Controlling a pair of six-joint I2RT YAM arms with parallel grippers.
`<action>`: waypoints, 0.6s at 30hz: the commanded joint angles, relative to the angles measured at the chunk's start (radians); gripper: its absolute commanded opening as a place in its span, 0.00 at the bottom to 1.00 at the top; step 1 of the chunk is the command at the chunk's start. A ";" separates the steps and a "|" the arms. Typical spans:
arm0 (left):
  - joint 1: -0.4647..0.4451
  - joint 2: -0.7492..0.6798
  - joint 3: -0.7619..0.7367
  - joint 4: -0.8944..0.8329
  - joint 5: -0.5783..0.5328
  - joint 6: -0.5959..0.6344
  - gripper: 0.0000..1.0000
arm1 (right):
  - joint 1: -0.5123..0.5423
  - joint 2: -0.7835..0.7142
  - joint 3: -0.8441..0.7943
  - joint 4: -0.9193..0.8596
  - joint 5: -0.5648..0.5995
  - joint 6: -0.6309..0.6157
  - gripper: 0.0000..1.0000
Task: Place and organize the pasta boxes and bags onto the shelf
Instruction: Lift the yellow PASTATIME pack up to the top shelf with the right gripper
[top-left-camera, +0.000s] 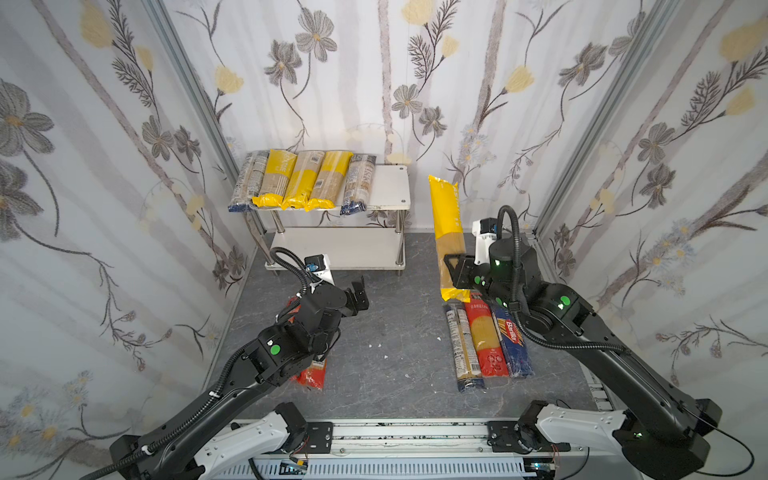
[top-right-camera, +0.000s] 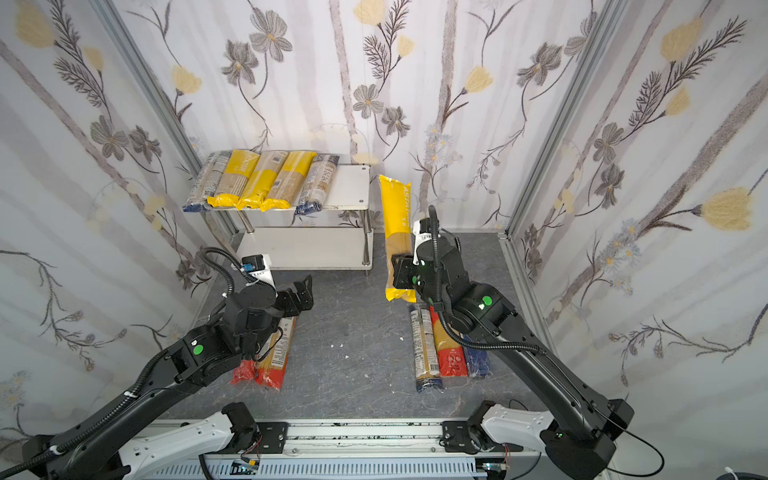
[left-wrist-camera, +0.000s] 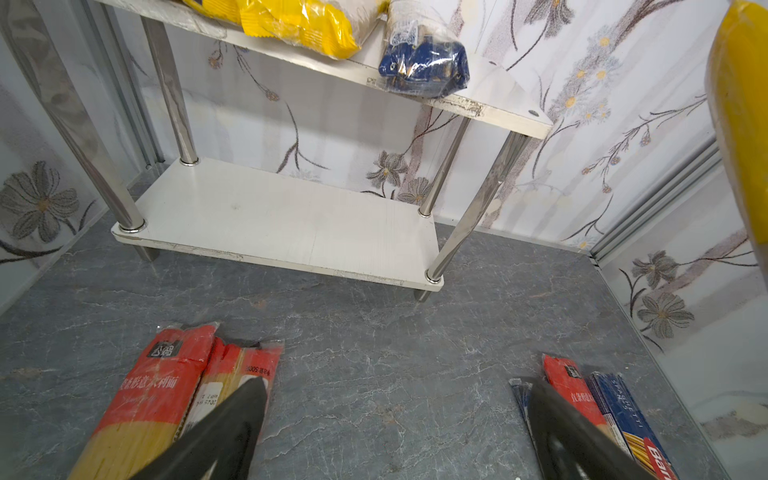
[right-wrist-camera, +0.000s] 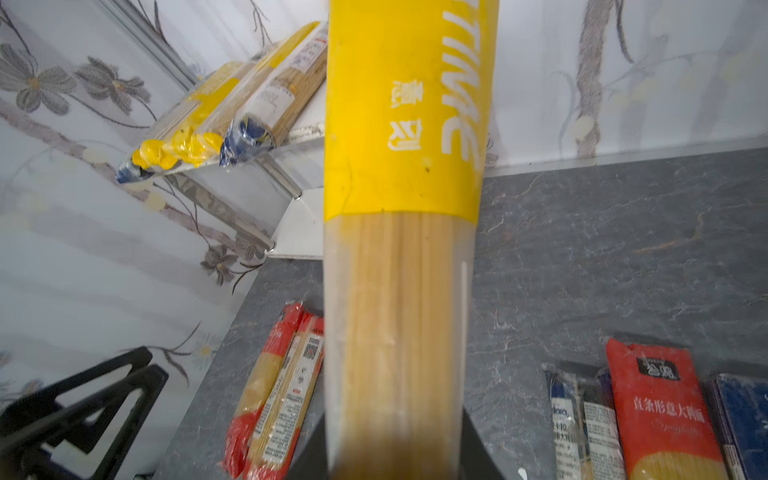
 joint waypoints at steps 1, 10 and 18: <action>0.028 0.037 0.048 0.011 0.008 0.051 1.00 | -0.030 0.101 0.144 0.118 -0.006 -0.074 0.29; 0.103 0.086 0.095 0.023 0.038 0.092 1.00 | -0.085 0.544 0.719 0.121 -0.083 -0.127 0.31; 0.153 0.033 0.042 0.023 0.058 0.099 1.00 | -0.108 0.854 0.990 0.242 -0.112 -0.092 0.33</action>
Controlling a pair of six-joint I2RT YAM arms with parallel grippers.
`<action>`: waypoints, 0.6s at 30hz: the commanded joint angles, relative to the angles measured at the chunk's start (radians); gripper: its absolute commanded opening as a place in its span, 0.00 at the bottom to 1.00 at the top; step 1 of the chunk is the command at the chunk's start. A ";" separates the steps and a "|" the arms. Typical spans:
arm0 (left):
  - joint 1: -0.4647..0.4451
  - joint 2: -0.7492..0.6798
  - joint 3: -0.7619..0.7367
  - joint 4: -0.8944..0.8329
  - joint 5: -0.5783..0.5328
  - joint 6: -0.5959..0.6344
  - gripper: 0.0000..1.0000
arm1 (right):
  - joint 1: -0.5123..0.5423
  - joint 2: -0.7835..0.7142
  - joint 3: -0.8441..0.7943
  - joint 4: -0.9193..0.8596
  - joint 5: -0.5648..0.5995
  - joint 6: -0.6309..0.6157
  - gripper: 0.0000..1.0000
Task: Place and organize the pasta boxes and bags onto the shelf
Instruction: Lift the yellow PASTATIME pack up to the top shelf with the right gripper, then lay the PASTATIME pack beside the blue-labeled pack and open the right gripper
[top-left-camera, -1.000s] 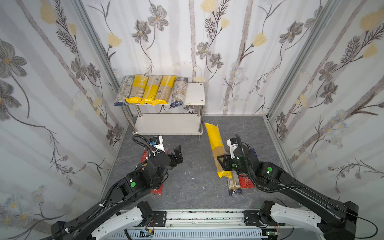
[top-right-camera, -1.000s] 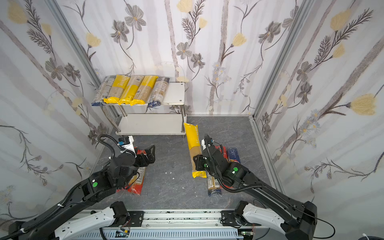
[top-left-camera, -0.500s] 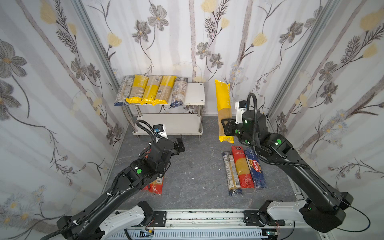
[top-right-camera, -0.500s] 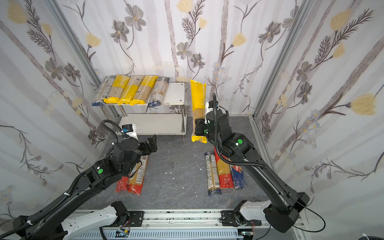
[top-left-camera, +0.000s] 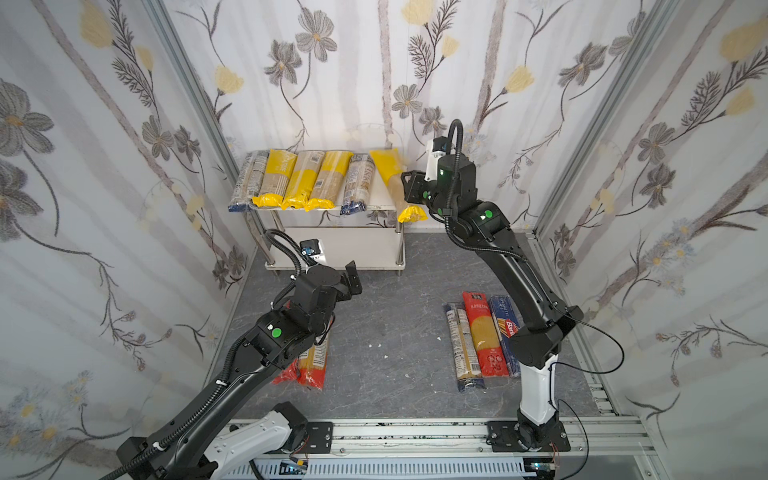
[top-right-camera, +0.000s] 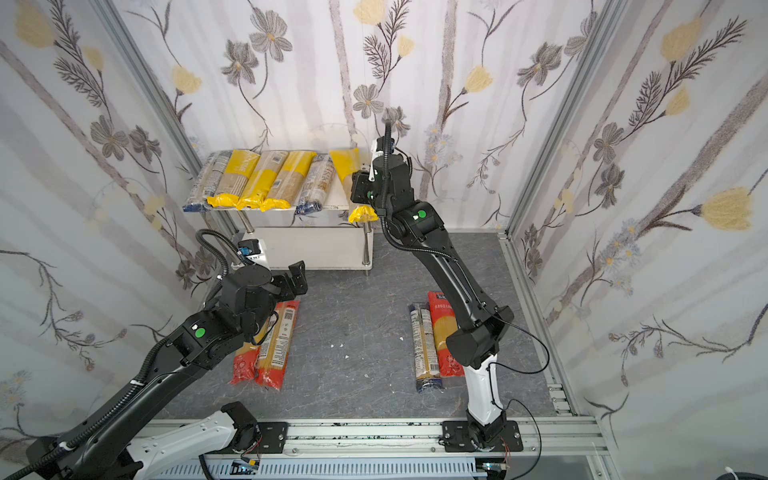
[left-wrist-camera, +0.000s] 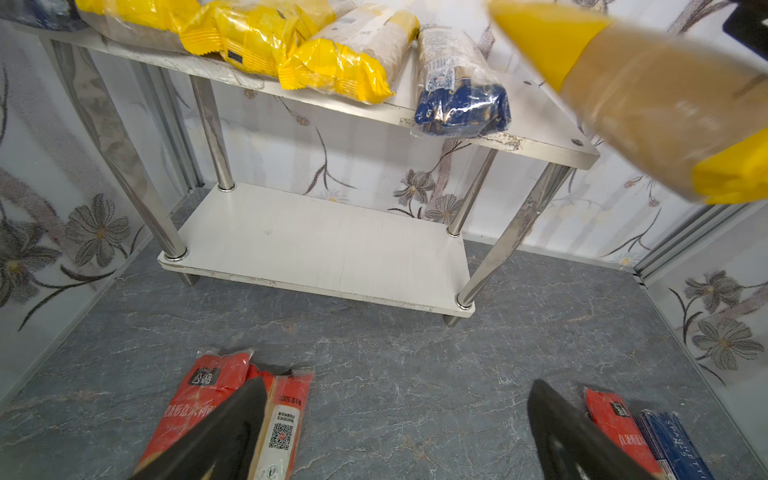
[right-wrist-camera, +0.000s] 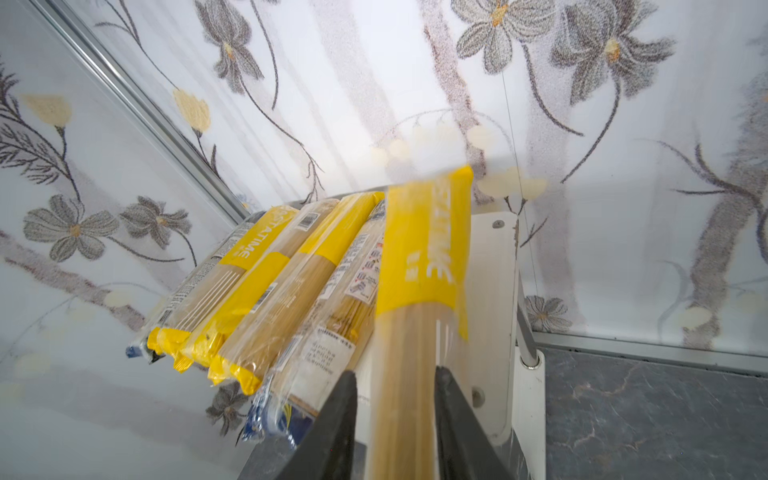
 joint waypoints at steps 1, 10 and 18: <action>0.013 -0.018 -0.011 0.015 0.004 0.020 1.00 | 0.001 0.054 0.018 0.164 0.006 0.004 0.33; 0.025 -0.100 -0.063 0.012 -0.005 0.019 1.00 | -0.013 0.084 0.018 0.179 0.070 -0.045 0.68; 0.026 -0.086 -0.065 0.015 0.029 -0.004 1.00 | -0.050 -0.003 0.012 0.033 0.025 -0.039 0.77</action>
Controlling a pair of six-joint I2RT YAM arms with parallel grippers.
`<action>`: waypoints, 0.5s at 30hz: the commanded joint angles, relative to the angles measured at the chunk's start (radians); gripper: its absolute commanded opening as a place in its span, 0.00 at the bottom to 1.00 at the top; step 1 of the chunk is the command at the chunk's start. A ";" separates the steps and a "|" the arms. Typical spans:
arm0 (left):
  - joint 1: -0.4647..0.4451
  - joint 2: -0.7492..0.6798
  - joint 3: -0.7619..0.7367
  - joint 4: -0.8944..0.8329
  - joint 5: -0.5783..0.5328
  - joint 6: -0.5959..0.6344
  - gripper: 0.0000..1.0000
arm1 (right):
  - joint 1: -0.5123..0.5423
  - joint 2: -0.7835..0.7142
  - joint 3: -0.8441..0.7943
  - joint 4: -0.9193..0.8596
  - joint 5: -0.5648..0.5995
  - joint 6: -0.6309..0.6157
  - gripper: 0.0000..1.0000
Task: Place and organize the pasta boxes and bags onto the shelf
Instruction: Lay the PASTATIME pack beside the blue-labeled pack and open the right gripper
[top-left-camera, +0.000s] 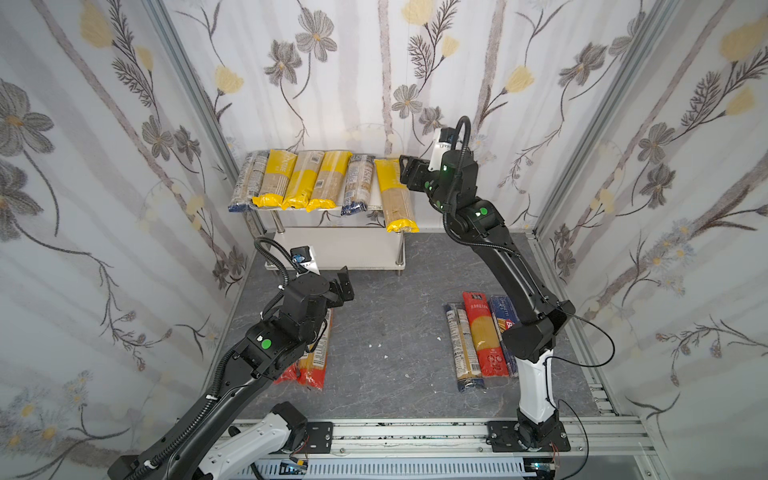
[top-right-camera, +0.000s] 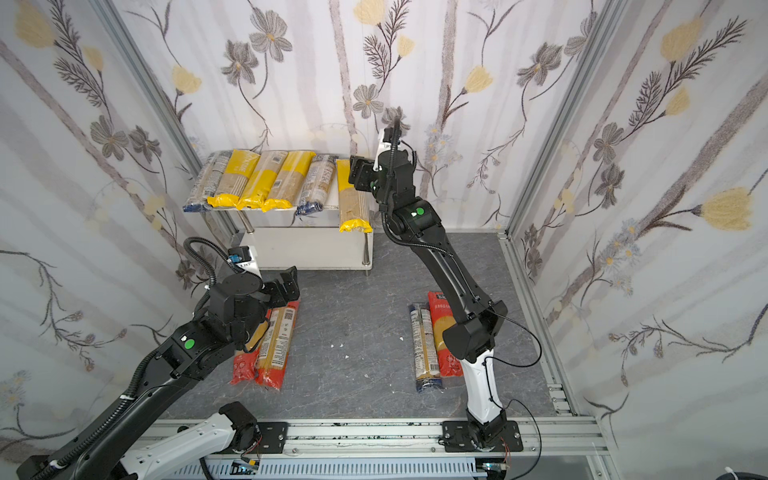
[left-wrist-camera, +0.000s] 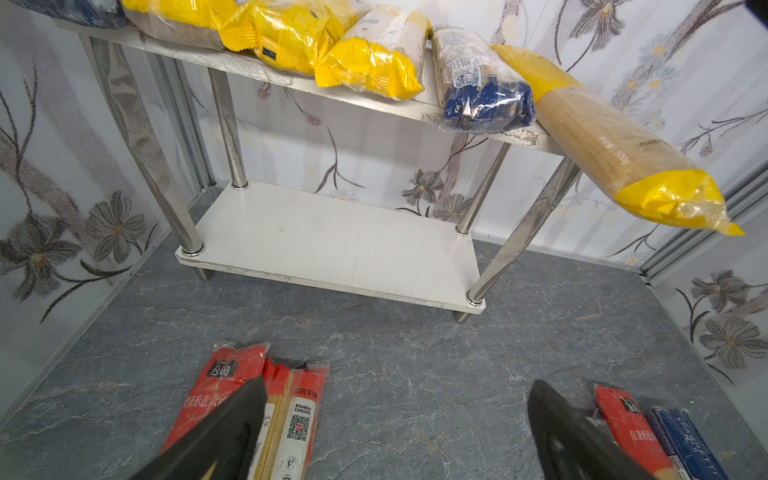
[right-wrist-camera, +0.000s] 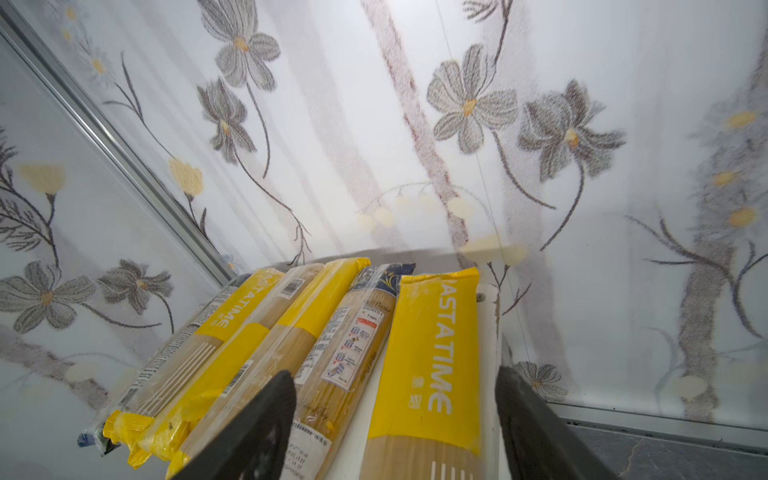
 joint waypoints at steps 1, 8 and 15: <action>0.001 -0.013 -0.007 0.014 0.010 -0.025 1.00 | 0.000 -0.021 -0.011 -0.122 -0.037 -0.004 0.77; 0.001 -0.028 -0.024 0.014 0.055 -0.043 1.00 | 0.025 -0.212 -0.360 -0.110 -0.107 0.019 0.80; 0.001 -0.032 -0.027 0.016 0.078 -0.049 1.00 | 0.014 -0.417 -0.689 0.032 -0.167 0.061 0.88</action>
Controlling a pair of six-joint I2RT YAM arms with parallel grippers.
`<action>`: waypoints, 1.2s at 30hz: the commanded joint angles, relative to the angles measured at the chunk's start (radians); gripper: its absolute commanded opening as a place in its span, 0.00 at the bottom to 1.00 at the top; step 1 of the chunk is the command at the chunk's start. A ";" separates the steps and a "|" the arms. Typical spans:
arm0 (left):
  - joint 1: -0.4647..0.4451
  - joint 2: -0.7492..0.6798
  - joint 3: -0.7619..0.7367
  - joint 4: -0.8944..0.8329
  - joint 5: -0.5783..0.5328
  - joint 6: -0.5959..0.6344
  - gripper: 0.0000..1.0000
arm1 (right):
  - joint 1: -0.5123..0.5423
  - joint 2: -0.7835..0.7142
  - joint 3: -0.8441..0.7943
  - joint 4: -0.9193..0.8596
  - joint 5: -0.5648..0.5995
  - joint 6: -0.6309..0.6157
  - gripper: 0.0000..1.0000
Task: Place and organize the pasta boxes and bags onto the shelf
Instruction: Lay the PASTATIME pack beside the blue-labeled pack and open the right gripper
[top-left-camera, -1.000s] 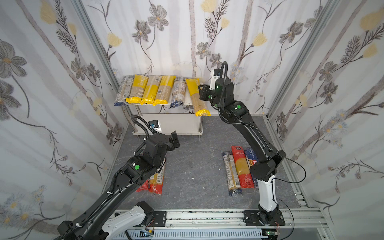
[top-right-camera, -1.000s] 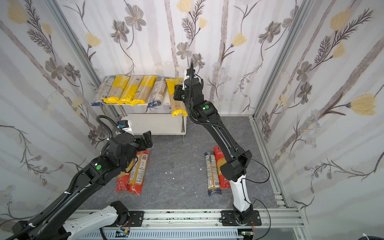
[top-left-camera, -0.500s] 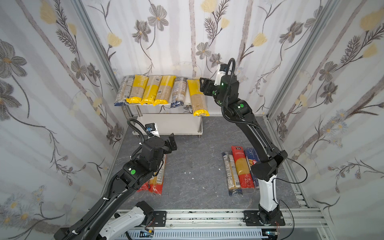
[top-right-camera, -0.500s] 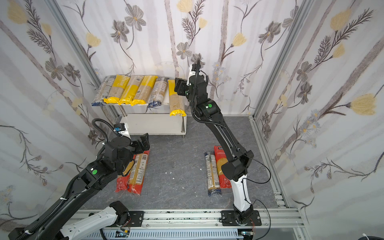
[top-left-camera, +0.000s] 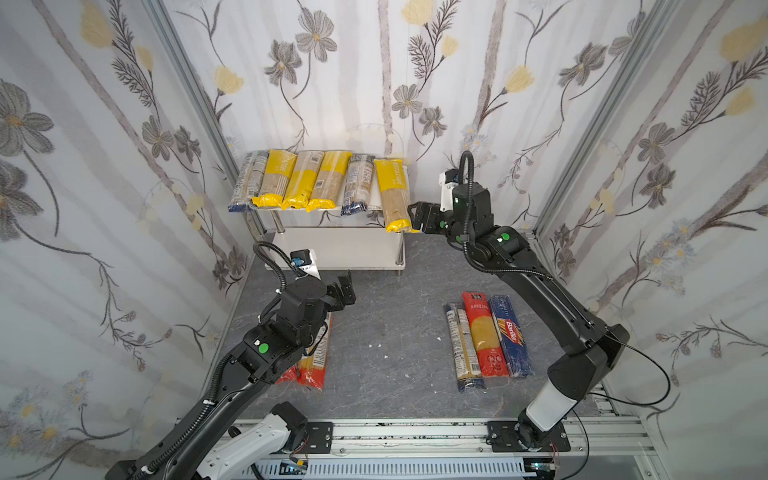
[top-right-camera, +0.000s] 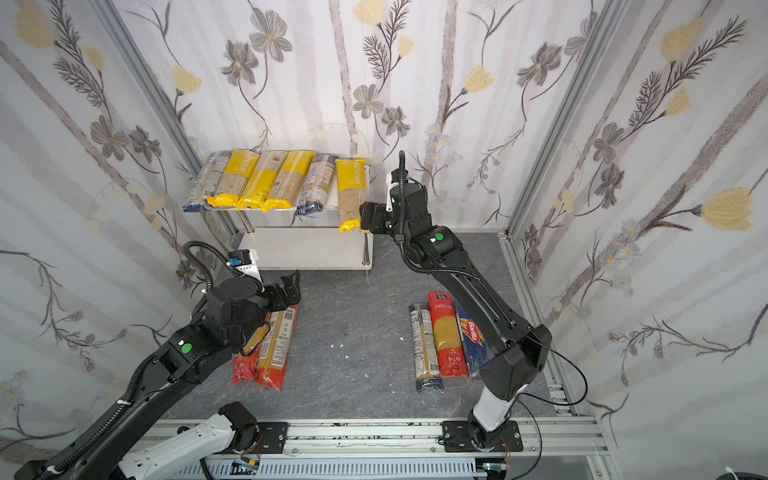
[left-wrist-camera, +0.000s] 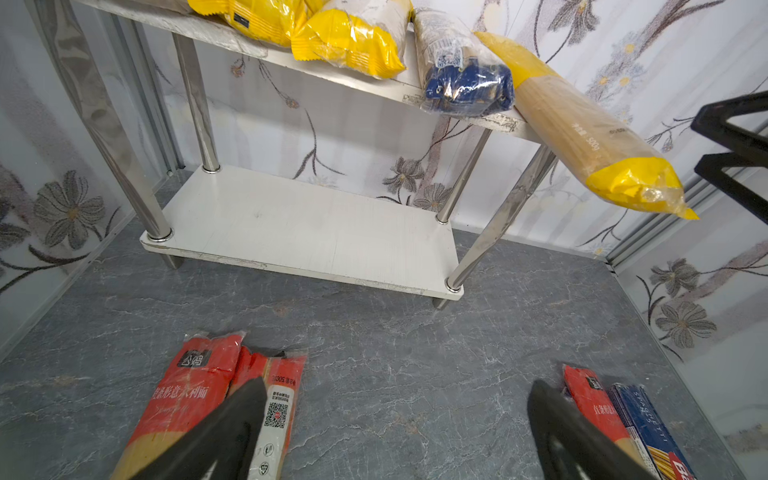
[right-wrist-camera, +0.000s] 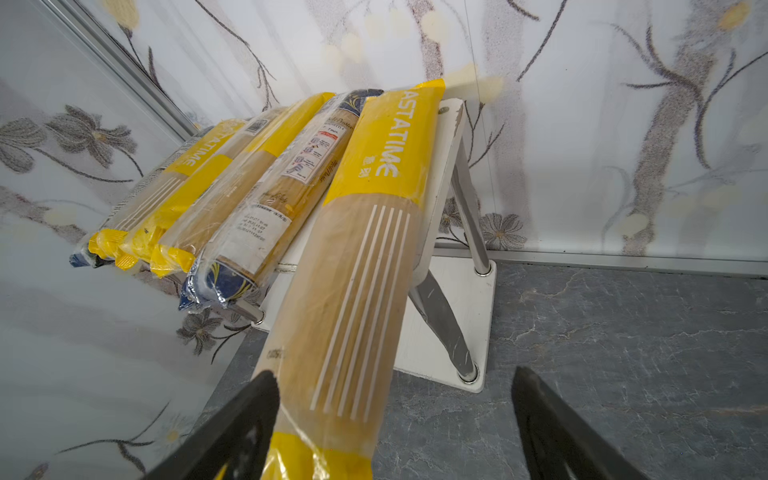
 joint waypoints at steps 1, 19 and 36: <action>0.002 -0.009 -0.005 0.016 0.010 -0.016 1.00 | -0.004 -0.030 -0.059 0.089 -0.084 0.033 0.87; 0.001 -0.038 -0.018 0.016 0.014 -0.025 1.00 | -0.018 -0.013 -0.156 0.262 -0.370 0.176 0.53; 0.001 -0.035 -0.007 0.016 -0.029 0.008 1.00 | -0.027 0.115 0.025 0.173 -0.369 0.166 0.70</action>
